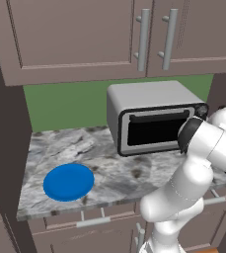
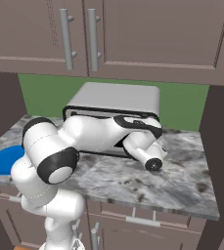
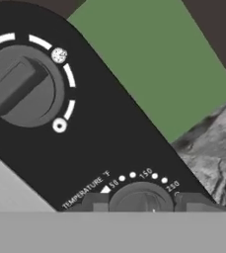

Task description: Pull the toaster oven rack outwards. Pick up the baguette from the plate and place it on the toaster oven rack. Close the toaster oven door fully and set the temperature to the lowest setting.

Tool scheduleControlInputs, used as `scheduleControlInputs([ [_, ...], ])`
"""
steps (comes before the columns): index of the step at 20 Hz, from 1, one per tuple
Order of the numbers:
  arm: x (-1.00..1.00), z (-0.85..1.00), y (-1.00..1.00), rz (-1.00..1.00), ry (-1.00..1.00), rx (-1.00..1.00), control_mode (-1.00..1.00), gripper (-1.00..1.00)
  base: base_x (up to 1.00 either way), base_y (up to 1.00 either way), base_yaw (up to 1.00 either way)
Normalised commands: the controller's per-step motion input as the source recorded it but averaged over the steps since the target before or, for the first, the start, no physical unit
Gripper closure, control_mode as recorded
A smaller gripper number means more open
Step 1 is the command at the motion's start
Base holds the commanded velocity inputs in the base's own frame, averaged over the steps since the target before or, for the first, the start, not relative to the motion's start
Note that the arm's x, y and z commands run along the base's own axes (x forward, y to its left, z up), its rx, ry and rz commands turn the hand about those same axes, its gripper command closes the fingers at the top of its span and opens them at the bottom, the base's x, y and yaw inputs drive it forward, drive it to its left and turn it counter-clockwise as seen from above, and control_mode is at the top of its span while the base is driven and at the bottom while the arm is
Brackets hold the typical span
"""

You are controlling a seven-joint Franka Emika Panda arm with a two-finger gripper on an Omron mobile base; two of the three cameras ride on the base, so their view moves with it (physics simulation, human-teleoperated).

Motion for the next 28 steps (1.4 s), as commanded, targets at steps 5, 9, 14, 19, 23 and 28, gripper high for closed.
scheduleControlInputs([
  [5,0.0,-0.33,0.0,0.03,-0.24,-0.77,-1.0,1.0,0.0,0.0,0.0],
  [9,0.0,-0.23,0.0,0.09,-0.34,-0.77,-1.0,1.0,0.0,0.0,0.0],
  [14,0.0,-0.06,0.0,0.12,-0.33,-0.82,-1.0,1.0,0.0,0.0,0.0],
  [19,0.0,-0.19,0.0,0.11,-0.26,-0.89,-1.0,1.0,0.0,0.0,0.0],
  [23,0.0,-0.27,0.0,0.09,-0.26,-0.89,-1.0,1.0,0.0,0.0,0.0],
  [28,0.0,-0.32,0.0,0.09,-0.27,-0.89,-1.0,1.0,0.0,0.0,0.0],
])
